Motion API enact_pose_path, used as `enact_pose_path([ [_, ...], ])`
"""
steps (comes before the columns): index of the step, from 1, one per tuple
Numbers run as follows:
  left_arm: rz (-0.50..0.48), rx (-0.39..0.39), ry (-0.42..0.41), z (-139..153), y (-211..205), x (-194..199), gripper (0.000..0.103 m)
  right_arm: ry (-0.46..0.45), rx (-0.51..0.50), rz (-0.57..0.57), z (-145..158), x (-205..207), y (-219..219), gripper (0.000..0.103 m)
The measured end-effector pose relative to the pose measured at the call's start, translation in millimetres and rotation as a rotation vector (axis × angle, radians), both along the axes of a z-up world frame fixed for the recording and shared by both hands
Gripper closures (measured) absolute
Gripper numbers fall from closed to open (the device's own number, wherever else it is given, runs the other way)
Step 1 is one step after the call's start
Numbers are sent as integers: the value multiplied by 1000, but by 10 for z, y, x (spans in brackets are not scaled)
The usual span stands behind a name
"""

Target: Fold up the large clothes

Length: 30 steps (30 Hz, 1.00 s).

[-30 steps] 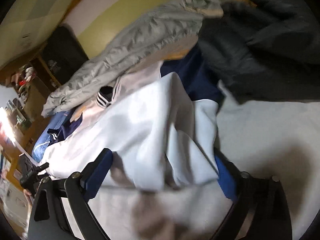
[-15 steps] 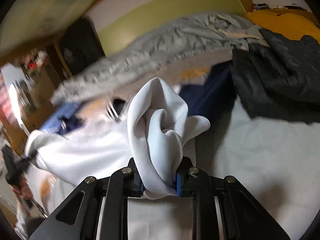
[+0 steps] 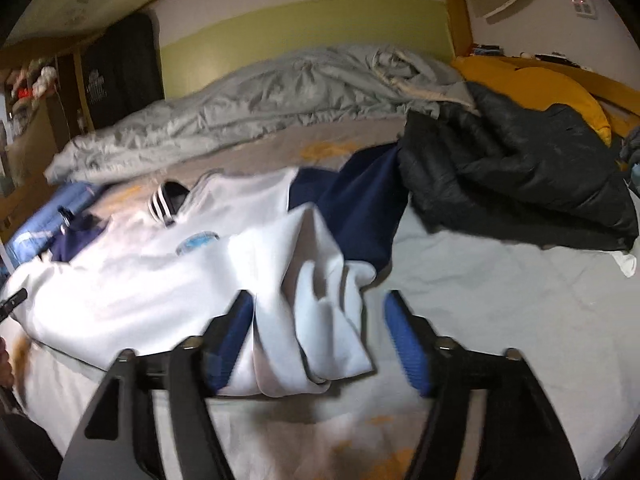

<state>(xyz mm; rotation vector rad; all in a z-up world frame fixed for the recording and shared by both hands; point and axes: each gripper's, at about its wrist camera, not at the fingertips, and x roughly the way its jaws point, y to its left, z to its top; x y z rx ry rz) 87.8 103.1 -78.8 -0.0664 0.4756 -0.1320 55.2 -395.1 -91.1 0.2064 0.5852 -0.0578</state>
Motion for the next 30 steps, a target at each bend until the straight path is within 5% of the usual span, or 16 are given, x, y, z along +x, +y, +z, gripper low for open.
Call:
enact_pose_path([
  [6,-50,56,-129,397,-395,49,0,-43,87,19,372,136,-130,26],
  [10,-93,-93,-98,507,-521,412,0,-12,141,-25,500,608,-304,26],
  [14,-36,-93,-60,383,-698,855,0,90,195,-52,316,1224,-531,49],
  [19,17,-63,40,-149,-855,1239,0,200,107,-153,-44,1716,-691,55],
  [21,11,-44,97,-302,-907,1286,3,194,89,-212,-159,1795,-790,57],
  [25,2,-47,29,-269,-900,1171,3,215,75,-244,-306,1958,-917,71],
  [27,7,-44,42,-277,-909,1195,3,181,91,-228,-301,1970,-945,92],
  [30,7,-50,41,-278,-900,1198,3,75,74,-160,-135,1842,-812,96],
])
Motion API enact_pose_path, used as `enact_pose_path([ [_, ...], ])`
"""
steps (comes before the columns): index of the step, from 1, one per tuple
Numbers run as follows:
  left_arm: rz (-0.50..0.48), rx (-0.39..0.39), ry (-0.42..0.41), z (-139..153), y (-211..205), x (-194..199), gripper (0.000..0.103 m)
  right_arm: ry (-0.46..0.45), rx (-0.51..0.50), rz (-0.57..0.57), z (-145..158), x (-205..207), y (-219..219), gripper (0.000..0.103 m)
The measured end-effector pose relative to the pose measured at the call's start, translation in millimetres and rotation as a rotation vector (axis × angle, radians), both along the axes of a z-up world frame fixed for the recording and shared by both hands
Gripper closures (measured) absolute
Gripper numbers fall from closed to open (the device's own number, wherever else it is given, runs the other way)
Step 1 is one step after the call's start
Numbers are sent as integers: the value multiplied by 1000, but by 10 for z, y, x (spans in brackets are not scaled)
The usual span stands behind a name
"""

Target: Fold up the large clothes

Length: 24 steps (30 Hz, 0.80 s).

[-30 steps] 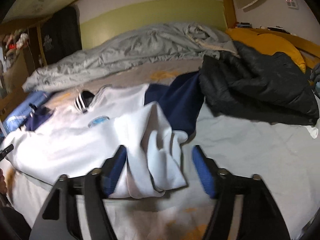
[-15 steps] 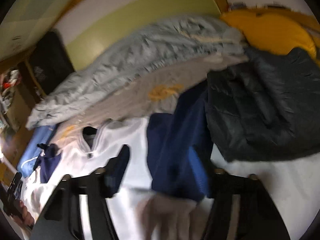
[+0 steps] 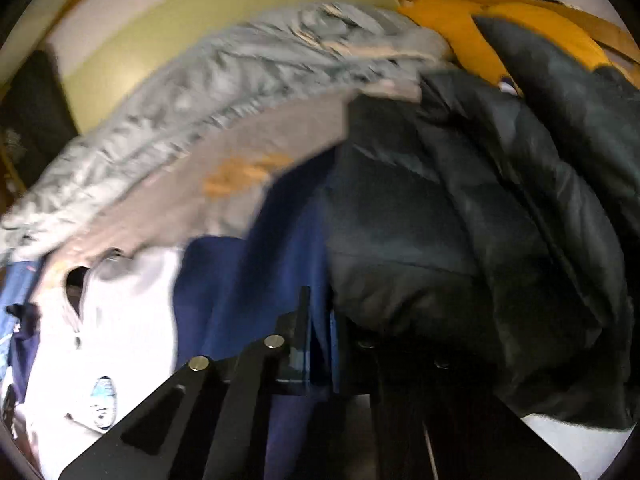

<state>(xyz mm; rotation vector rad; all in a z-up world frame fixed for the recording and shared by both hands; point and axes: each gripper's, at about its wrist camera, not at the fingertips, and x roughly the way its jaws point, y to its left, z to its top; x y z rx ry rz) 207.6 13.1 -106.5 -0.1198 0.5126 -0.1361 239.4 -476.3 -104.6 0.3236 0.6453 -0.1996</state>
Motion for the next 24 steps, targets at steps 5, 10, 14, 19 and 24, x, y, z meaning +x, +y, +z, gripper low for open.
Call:
enact_pose_path([
  [5,6,6,-3,-1,-13,14,3,-133,-124,121,383,-220,436,97],
  [10,17,6,-10,4,-10,-19,3,-177,-121,307,673,-610,897,97],
  [14,17,5,-13,3,-8,-31,3,-120,-162,475,428,-930,1378,97],
  [19,11,-10,-12,3,8,-41,3,-20,-210,436,-74,-1004,1612,96],
  [24,-5,-49,-2,-10,58,-12,3,-89,-85,335,176,-956,1464,79],
])
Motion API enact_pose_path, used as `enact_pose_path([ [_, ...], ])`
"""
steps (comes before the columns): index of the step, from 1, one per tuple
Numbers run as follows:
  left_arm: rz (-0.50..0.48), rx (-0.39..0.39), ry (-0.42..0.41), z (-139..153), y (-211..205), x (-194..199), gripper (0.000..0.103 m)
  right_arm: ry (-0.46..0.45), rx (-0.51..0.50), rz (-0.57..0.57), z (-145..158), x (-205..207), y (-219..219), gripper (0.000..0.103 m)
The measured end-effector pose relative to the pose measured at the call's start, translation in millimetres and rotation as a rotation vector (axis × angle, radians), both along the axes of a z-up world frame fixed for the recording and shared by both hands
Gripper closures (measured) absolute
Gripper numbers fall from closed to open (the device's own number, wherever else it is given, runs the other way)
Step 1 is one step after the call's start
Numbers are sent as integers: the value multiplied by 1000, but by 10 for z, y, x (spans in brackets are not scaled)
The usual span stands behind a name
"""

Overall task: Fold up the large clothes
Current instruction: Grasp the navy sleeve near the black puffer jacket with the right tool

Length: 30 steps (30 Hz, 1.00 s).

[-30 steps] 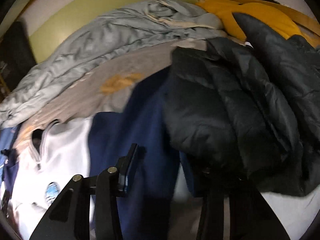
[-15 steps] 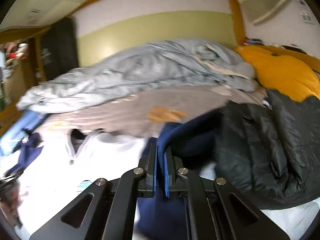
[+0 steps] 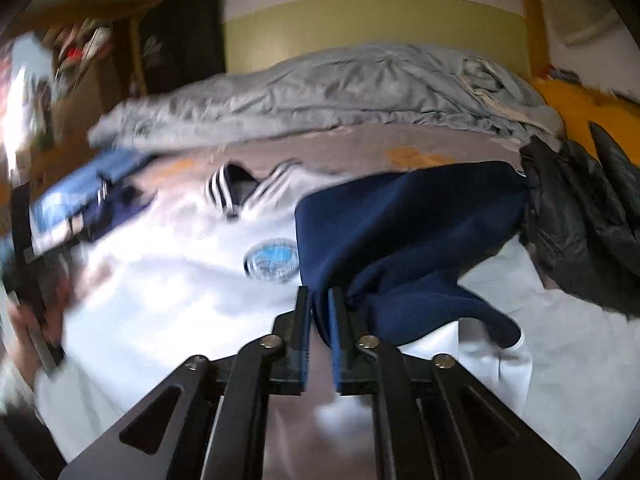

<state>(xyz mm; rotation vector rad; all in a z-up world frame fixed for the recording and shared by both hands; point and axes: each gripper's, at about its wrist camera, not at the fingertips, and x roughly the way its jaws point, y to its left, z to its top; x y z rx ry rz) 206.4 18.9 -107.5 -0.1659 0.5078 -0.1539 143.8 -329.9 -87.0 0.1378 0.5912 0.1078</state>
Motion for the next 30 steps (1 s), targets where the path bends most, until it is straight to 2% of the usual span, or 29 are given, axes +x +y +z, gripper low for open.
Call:
enact_pose_path([
  [2,-2,-15,-5,2,22,-8,3,-16,48,-74,119,35,-143,49],
  [4,-2,-19,-9,6,25,-13,3,-11,107,-178,210,104,-360,39],
  [7,-2,-20,-10,5,26,-13,3,47,283,-324,215,369,-875,38],
  [10,-2,-21,-10,4,23,-12,3,202,382,-374,51,765,-1244,38],
  [15,-2,-21,-11,2,23,-13,3,356,329,-423,-289,1209,-1483,38],
  [17,-3,-21,-11,1,24,-13,3,359,357,-427,-396,1248,-1527,39],
  [18,-3,-21,-10,1,23,-14,3,332,357,-435,-396,1255,-1543,42],
  [19,-3,-22,-11,0,23,-14,3,318,349,-439,-402,1249,-1528,62],
  [20,-4,-22,-11,1,23,-16,3,306,348,-416,-396,1282,-1517,92],
  [21,-3,-22,-11,1,20,-16,3,289,355,-377,-369,1315,-1499,98],
  [23,-2,-22,-13,1,16,-19,3,192,333,-358,-196,1228,-1402,98],
  [24,-3,-23,-13,1,16,-19,3,110,304,-341,-26,1128,-1293,98],
  [26,-10,-33,-19,0,34,-21,3,-41,247,-241,346,876,-930,98],
  [28,-14,-52,-20,0,71,-17,3,-91,227,-95,572,708,-488,98],
  [30,-10,-58,-20,3,85,-16,3,-79,212,58,625,656,-58,98],
])
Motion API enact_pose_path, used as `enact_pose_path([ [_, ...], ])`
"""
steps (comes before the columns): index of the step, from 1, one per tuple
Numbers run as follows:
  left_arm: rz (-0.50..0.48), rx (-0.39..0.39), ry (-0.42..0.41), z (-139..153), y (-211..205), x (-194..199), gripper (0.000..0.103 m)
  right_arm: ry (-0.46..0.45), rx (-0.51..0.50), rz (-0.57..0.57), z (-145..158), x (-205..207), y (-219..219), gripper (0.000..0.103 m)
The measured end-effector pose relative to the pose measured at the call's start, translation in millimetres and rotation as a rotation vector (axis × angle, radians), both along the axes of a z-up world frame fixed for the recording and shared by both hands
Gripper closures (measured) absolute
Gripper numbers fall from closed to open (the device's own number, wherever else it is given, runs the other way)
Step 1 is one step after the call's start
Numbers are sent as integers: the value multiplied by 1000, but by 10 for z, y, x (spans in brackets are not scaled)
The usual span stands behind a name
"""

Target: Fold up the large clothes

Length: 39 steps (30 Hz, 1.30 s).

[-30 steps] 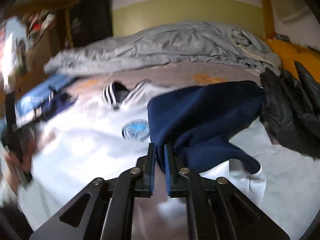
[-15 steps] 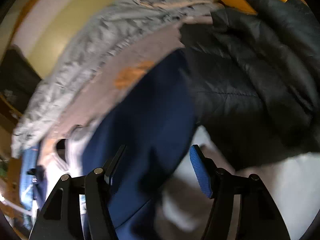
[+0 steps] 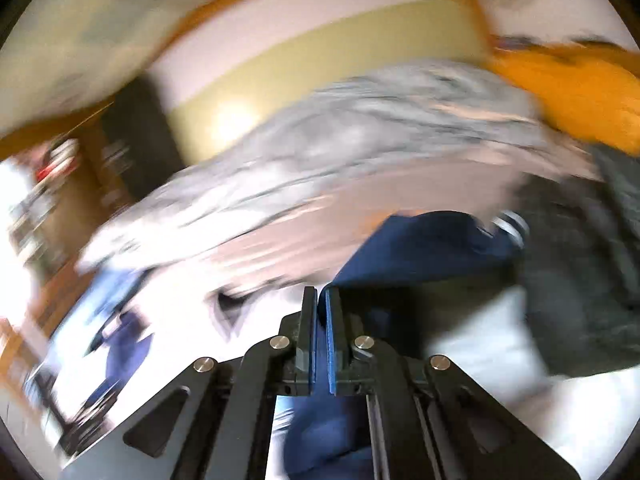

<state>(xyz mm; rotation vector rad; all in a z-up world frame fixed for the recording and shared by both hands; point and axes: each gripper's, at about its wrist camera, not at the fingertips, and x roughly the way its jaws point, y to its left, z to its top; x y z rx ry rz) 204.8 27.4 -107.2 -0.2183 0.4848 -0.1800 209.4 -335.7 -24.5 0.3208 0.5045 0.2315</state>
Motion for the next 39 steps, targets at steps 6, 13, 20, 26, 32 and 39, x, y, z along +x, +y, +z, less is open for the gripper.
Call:
enact_pose_path([
  [6,21,9,-10,7,1,-32,3,228,-97,332,-694,45,1124,99],
  [13,22,18,-13,12,12,-55,3,237,-142,321,-963,-213,1102,98],
  [20,8,42,-8,13,-47,-31,3,107,-158,-133,-324,-274,197,34],
  [26,10,35,-9,9,-38,-33,3,375,271,-410,-488,398,-787,22],
  [32,5,28,-7,5,-31,-23,3,428,190,-481,-800,824,-860,31],
  [39,-61,-25,-83,59,11,-145,37,153,53,-217,-537,689,-302,94],
])
